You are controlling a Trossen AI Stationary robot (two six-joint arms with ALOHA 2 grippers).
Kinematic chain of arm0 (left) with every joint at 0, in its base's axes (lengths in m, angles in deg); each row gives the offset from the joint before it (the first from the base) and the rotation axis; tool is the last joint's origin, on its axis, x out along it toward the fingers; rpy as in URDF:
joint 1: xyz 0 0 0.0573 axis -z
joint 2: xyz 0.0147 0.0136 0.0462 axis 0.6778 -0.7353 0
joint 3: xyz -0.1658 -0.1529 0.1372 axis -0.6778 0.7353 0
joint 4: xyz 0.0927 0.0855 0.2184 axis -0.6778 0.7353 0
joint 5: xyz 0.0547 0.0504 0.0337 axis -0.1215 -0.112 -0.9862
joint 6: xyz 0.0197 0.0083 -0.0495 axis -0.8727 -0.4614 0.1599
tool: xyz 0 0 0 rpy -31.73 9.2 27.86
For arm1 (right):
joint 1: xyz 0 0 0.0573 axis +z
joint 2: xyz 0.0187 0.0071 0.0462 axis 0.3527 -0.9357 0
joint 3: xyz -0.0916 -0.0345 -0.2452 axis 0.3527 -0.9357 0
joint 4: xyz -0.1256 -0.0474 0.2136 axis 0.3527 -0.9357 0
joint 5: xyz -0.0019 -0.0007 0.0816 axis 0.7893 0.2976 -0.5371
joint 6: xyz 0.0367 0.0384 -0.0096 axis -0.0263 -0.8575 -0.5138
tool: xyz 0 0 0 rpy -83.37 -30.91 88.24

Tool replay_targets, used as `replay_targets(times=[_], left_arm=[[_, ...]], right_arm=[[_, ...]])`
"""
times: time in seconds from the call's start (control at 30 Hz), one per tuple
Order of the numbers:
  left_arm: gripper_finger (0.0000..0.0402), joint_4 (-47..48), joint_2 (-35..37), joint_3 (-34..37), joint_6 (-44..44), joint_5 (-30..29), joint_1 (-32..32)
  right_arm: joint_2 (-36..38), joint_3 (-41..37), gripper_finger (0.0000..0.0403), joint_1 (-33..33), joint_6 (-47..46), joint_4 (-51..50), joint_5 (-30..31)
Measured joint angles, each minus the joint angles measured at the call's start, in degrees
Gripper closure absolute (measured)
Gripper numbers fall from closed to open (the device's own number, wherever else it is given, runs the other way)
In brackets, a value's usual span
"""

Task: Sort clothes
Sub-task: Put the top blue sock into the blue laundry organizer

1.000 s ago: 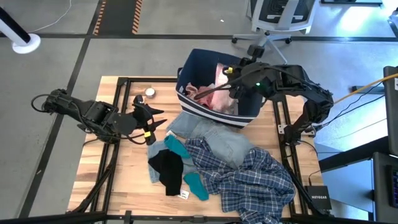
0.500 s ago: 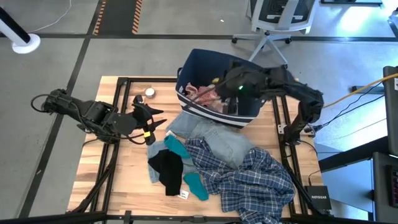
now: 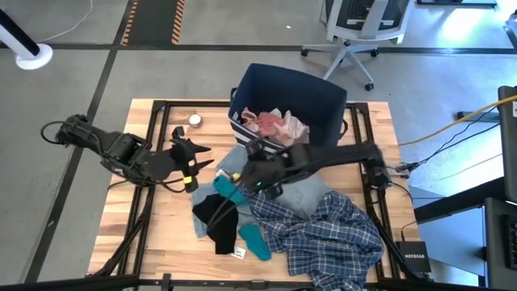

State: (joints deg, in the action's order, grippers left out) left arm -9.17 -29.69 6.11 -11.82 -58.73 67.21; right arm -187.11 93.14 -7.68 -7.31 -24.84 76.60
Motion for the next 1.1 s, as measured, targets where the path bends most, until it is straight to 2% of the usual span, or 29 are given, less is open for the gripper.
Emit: replay_targets(times=[0.17,0.3,0.57,0.7,1.1], left_arm=[[0.0244,-1.1,1.9,0.0,-0.6,0.0,3.1],[0.0244,-0.9,3.0,0.0,-0.3,-1.3,5.5],[0.0244,-0.6,3.3,0.0,-0.3,-6.2,8.5],[0.0244,-0.6,3.3,0.0,-0.1,-6.3,8.5],[0.0244,-0.6,3.3,0.0,-0.1,-6.3,8.5]], right_arm=[[-5.8,0.0,0.0201,0.6,1.1,2.3,-2.1],[-9.2,0.0,0.0198,0.5,1.2,4.3,-6.1],[-14.0,0.0,0.0153,-0.4,1.0,8.4,-13.6],[-16.3,0.0,0.0138,-0.4,-0.5,10.5,-14.2],[-21.3,0.0,0.0136,-0.3,-3.4,12.7,-14.2]])
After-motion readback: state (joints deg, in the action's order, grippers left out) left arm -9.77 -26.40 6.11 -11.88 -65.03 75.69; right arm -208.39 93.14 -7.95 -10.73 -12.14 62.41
